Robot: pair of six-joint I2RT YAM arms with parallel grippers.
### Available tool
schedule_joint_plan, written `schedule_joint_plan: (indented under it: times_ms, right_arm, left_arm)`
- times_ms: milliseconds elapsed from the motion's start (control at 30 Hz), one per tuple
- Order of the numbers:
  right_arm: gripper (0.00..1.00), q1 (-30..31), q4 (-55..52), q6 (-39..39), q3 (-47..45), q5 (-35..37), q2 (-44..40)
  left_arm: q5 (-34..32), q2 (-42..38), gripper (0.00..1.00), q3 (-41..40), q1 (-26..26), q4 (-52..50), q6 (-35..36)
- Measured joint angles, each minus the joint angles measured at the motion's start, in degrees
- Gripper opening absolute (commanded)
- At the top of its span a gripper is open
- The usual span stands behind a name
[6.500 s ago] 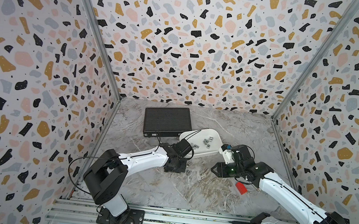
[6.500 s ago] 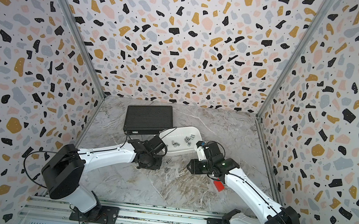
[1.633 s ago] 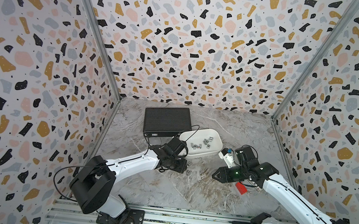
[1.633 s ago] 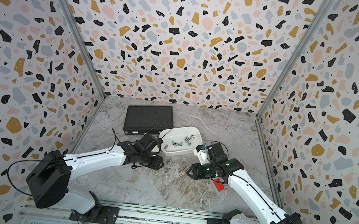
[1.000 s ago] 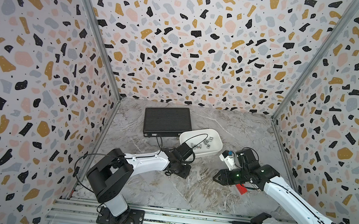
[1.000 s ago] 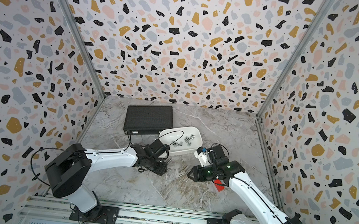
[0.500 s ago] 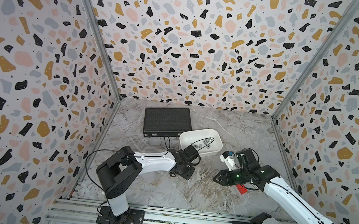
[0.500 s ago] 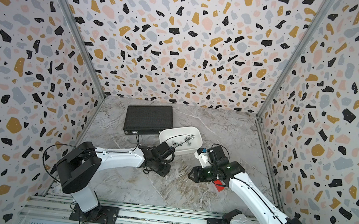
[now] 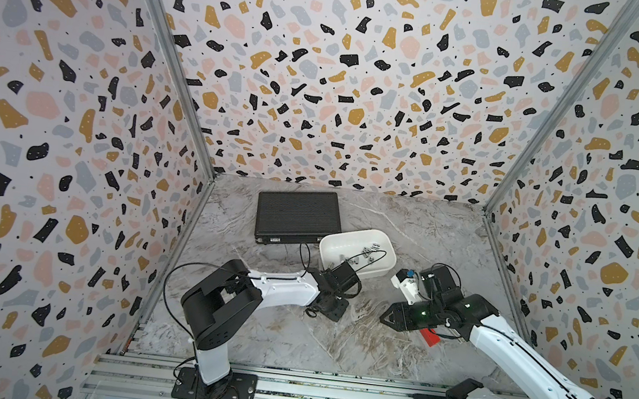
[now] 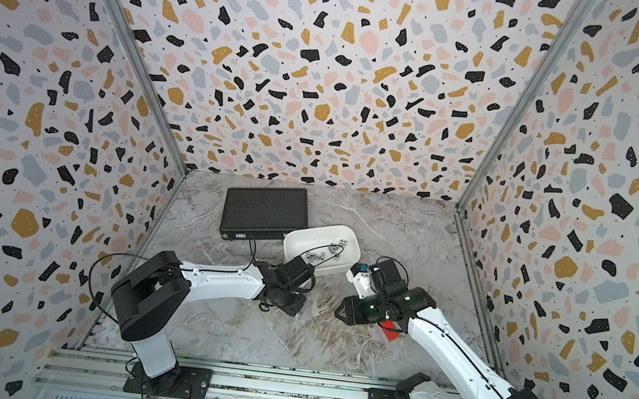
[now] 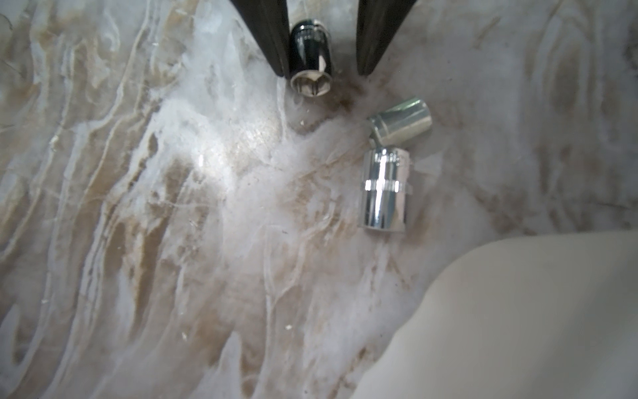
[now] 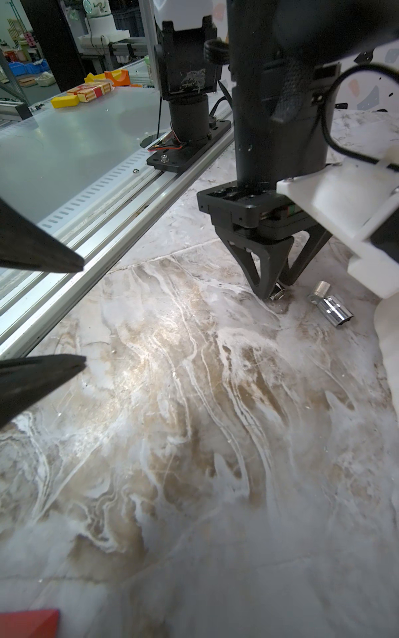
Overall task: Put the socket on the desktop into the storage box
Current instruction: Pick up the socket head at the center of the board.
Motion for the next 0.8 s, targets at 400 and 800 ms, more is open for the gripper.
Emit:
schedule_joint_plan:
  times_ms: [400, 800]
  right_arm:
    - [0.44, 0.0, 0.0, -0.15, 0.0, 0.37, -0.11]
    - [0.44, 0.0, -0.02, -0.13, -0.04, 0.5, -0.66]
  left_arm:
    - [-1.29, 0.63, 0.09, 0.74, -0.59, -0.09, -0.02]
    - [-0.85, -0.33, 0.03, 0.74, -0.83, -0.33, -0.26]
